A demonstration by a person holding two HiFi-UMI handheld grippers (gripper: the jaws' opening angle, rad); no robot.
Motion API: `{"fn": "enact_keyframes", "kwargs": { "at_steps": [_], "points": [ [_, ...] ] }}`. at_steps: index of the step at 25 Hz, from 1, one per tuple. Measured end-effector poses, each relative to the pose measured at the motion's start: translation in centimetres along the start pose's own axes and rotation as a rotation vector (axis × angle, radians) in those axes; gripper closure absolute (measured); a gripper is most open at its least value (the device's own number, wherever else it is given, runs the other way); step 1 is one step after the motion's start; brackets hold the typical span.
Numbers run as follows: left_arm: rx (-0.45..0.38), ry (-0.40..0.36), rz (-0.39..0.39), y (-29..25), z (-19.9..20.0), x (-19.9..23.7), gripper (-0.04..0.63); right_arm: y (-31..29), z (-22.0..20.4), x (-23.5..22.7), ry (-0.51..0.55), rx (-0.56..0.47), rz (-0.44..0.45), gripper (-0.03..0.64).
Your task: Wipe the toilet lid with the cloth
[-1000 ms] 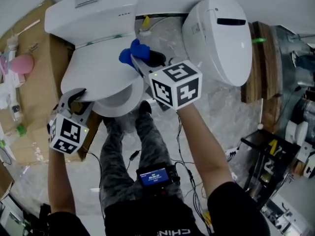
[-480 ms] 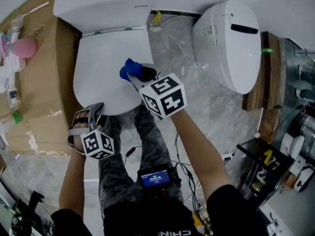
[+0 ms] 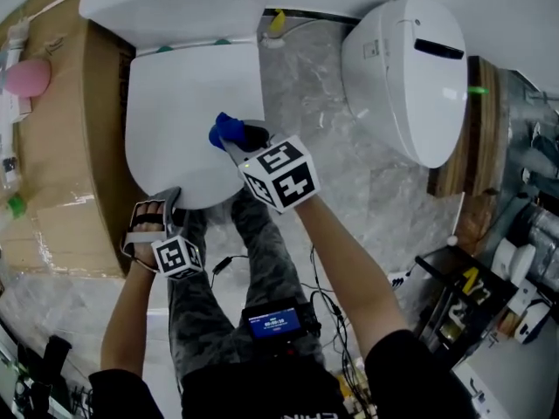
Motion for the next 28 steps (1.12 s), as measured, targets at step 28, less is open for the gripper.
{"fn": "enact_keyframes", "kwargs": {
  "at_steps": [28],
  "points": [
    [-0.004, 0.114, 0.081, -8.5, -1.9, -2.6, 0.504, -8.0, -8.8, 0.0, -0.017, 0.158, -0.002, 0.526]
  ]
}}
Point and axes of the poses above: the fingertips, and each gripper's own axes: y backward along the fingers, x to its left, z out of its top, the point moved 10 cm from there along y, backward along the fingers, and after that the axes turned 6 degrees about x, right-handed, at the moved point
